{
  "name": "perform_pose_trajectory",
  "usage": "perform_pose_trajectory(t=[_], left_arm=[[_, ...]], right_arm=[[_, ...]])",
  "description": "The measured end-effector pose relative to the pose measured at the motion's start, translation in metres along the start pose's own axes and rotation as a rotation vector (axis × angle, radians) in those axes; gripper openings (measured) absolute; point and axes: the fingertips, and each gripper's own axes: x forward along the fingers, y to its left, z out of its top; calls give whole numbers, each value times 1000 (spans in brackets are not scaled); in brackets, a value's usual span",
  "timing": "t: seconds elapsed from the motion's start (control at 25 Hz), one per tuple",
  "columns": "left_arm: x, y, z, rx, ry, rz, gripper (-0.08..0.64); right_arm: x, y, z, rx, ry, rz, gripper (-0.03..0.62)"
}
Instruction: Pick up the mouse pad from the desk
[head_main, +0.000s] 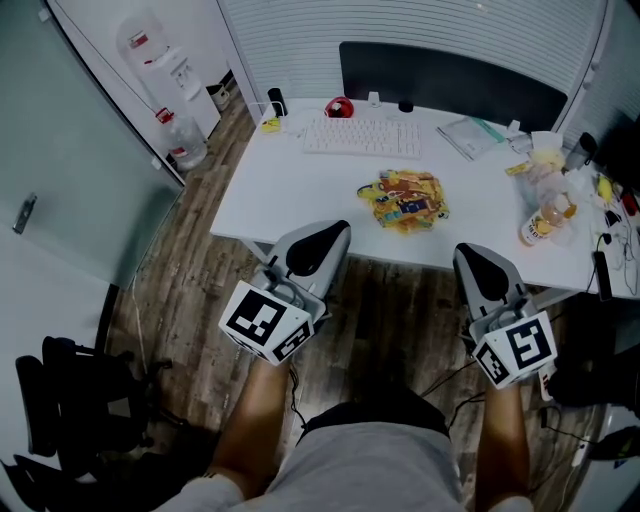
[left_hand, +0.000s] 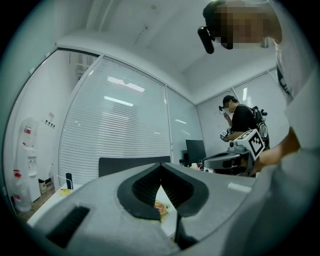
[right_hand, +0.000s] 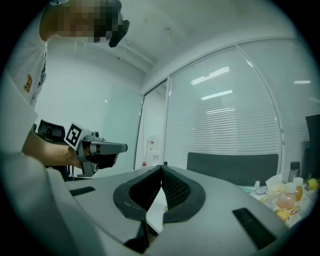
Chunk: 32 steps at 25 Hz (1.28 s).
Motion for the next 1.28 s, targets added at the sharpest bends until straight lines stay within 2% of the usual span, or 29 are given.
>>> perform_pose_trajectory(t=[0.52,1.04,1.28], left_arm=[[32,26,-11,23,19,10,15],[108,71,-32,25,66,36,15],[142,85,-54,33,127,37,15]], right_arm=[[37,-35,-7,0,-14,6,12],[87,-112,-26,10,1,-9,12],[110,-145,-44,18,39,7,12]])
